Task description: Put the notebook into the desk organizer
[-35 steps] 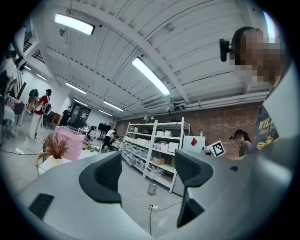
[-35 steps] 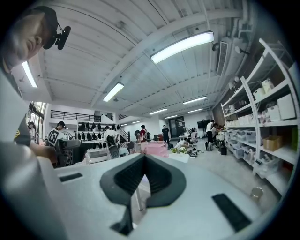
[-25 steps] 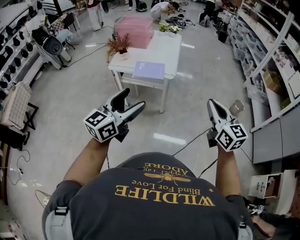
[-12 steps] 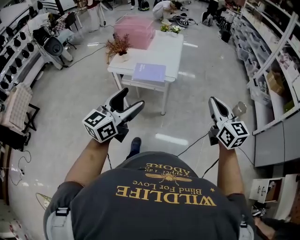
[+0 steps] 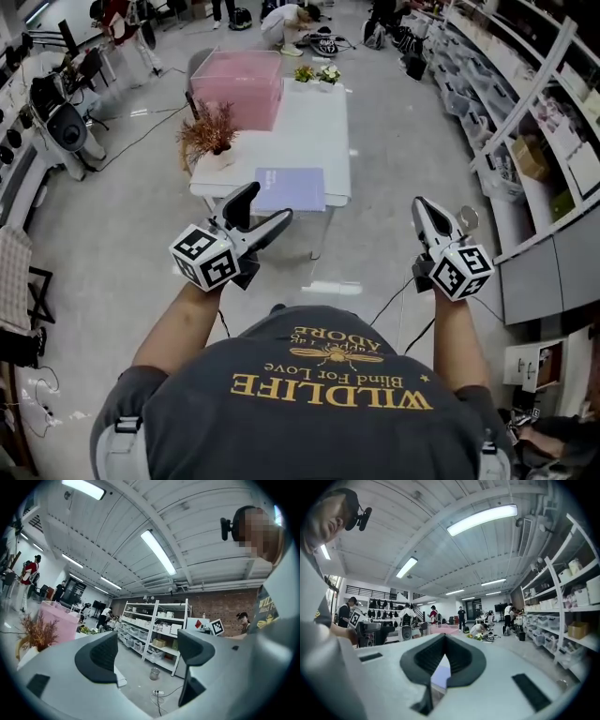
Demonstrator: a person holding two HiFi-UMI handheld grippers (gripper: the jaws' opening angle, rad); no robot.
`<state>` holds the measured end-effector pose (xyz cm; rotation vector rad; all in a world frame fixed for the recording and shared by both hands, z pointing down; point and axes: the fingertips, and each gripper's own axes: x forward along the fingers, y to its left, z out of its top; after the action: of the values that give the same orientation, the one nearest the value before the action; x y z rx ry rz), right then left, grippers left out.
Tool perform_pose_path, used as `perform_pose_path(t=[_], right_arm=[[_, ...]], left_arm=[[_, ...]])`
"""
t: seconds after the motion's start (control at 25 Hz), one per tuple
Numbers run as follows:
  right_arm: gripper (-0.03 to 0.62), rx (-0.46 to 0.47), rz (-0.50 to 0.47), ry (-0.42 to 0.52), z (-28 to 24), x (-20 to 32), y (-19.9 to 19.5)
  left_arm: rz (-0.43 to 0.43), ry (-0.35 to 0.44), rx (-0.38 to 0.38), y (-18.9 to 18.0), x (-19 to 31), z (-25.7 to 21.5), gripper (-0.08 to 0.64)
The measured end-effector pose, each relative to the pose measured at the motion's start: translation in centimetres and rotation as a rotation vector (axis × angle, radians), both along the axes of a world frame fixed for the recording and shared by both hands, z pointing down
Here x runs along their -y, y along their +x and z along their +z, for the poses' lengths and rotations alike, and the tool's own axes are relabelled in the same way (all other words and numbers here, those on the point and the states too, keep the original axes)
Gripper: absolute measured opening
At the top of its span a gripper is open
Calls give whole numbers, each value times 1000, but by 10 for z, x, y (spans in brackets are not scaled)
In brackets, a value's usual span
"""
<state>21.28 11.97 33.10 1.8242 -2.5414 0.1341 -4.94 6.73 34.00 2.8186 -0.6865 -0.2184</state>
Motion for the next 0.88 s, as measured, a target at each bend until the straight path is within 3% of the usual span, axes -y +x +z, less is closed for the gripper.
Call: perform_pose_path(t=[0.16,0.4,0.68,0.88], right_arm=[[0,-9,31,26,-13,62,-23],[0,-18,74,-4,-13,130,-26],[0,-2,84,-32,1,186,-7],[0,20,36,-32,13,227,22]], left_arm=[[52,14,5,-17,70,-5,388],[97,-8,3,-21,145,0,388],[102,-52,15,-6,199,17,388],[70,-64,43,23,227,29,388]])
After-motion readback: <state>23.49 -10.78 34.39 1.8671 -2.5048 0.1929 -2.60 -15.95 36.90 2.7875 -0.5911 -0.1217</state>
